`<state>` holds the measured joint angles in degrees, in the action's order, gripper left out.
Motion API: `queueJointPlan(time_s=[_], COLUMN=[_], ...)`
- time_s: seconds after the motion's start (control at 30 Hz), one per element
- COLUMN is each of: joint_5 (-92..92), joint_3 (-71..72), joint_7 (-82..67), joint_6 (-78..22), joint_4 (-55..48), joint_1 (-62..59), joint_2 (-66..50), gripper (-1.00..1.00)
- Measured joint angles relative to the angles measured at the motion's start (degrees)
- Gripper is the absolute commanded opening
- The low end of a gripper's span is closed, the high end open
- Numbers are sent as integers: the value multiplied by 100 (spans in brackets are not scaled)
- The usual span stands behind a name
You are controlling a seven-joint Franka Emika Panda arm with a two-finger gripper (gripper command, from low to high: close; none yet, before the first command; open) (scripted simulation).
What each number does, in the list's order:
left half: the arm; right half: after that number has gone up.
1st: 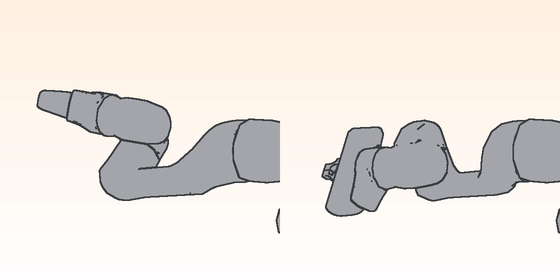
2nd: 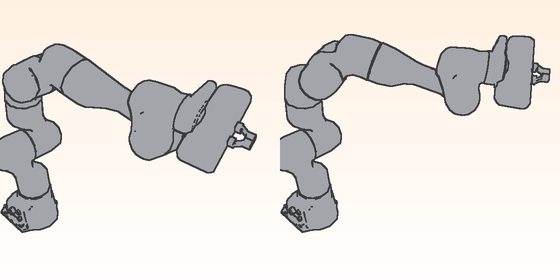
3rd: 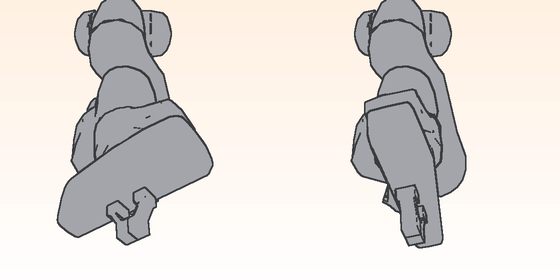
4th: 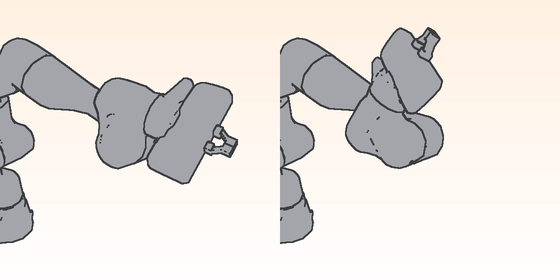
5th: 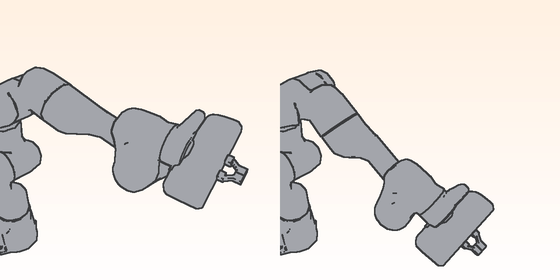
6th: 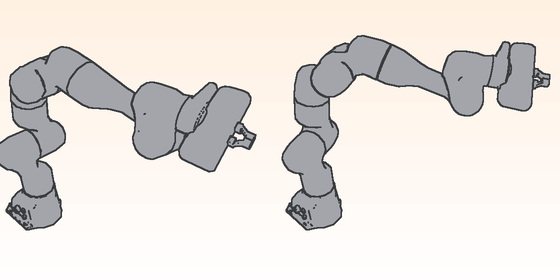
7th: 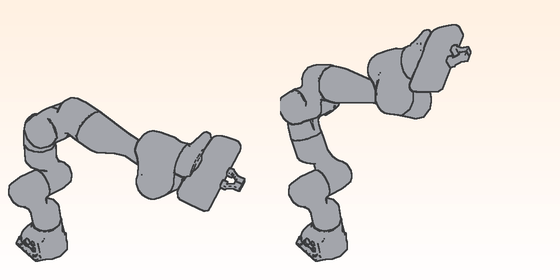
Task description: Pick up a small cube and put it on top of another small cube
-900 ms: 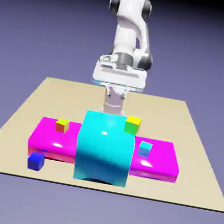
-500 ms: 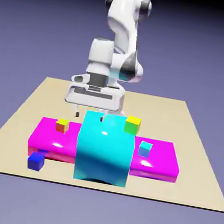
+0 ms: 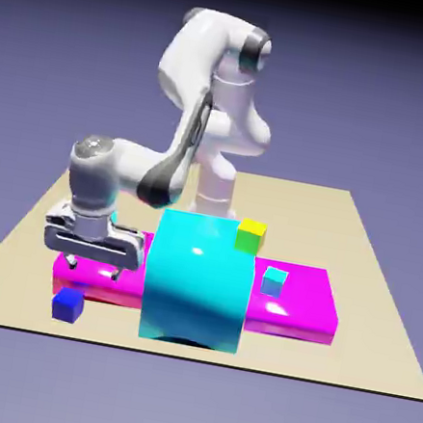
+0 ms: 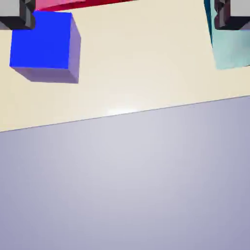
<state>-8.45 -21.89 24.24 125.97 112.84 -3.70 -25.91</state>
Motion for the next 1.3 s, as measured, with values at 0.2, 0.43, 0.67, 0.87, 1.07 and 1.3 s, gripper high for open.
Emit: queueJointPlan(time_s=[0.2,0.43,0.67,0.87,1.07,1.3], joint_5=[-175,-409,529,1712,2777,2383], joint_3=[-453,-258,-847,-1289,-1362,-59], joint_7=[-377,-498,469,1964,3460,3499], joint_6=[-995,-198,-912,-913,-1140,-1941], joint_4=[-997,-697,-707,-171,406,566], joint_1=[-91,-219,446,1331,2134,1884], joint_2=[-1213,-1730,-865,-85,948,1870], gripper=[0,-100,-100,-100,-100,-100])
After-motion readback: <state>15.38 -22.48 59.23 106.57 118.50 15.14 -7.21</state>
